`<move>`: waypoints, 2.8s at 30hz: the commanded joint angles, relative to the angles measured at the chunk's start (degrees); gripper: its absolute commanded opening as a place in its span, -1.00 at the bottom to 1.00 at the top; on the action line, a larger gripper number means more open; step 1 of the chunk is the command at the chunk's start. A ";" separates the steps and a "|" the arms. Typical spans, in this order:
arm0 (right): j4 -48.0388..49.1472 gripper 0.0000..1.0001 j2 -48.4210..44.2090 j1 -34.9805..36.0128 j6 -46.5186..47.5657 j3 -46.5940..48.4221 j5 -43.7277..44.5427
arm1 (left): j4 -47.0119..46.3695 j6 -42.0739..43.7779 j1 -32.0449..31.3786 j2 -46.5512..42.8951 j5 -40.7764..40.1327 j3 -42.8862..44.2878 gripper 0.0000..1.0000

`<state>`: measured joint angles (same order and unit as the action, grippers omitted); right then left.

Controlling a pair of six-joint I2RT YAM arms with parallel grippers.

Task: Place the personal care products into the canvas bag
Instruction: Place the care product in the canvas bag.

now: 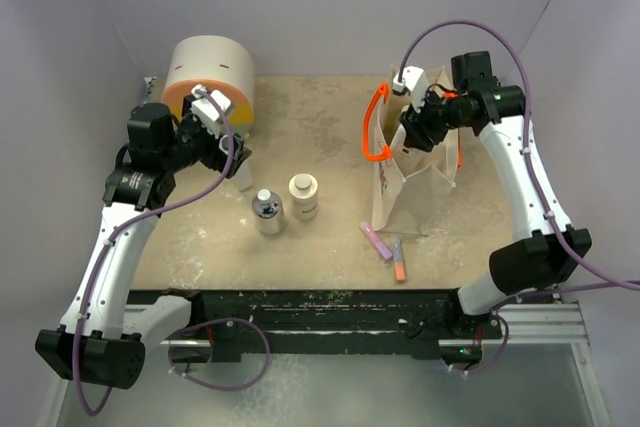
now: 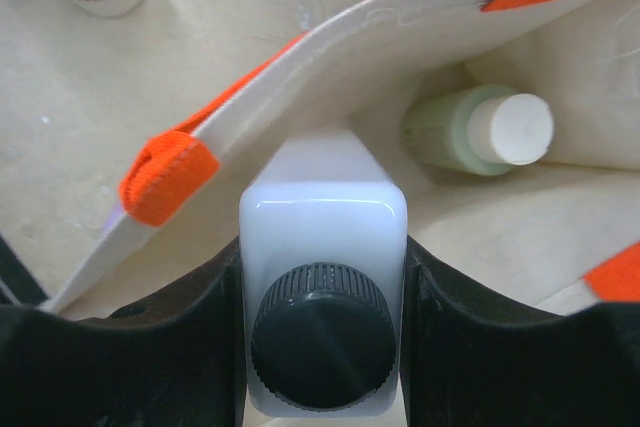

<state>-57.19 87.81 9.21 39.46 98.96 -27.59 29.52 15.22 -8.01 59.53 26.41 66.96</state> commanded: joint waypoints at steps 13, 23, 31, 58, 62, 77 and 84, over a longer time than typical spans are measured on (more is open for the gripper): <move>5.79 -1.00 7.63 -1.33 35.27 6.35 -2.03 | -1.05 0.89 -0.38 -1.18 1.27 0.10 0.99; -0.39 -1.00 19.40 -4.71 44.23 17.23 -5.79 | -0.47 0.76 -0.34 -0.73 1.62 0.96 0.99; -0.62 -1.00 23.54 -5.26 46.13 19.69 -6.27 | -0.48 0.70 -0.34 -0.80 1.79 0.64 0.98; 2.01 -0.60 28.69 -5.32 40.38 20.25 -5.46 | -1.22 0.79 -0.34 -2.07 2.58 -0.58 0.98; 3.44 -0.52 28.47 -5.26 39.98 18.24 -4.96 | -1.05 0.79 -0.39 -2.25 2.72 -0.58 0.98; 4.80 0.01 28.01 -5.26 37.90 17.41 -3.61 | -1.04 1.78 -0.32 -3.34 2.73 -1.54 0.98; 5.14 0.20 27.80 -5.30 37.45 17.41 -3.19 | -1.04 1.87 -0.34 -3.44 2.89 -1.51 0.98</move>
<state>-56.64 118.87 4.10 76.53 114.83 -29.58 29.98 16.12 -8.01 57.19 27.90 65.65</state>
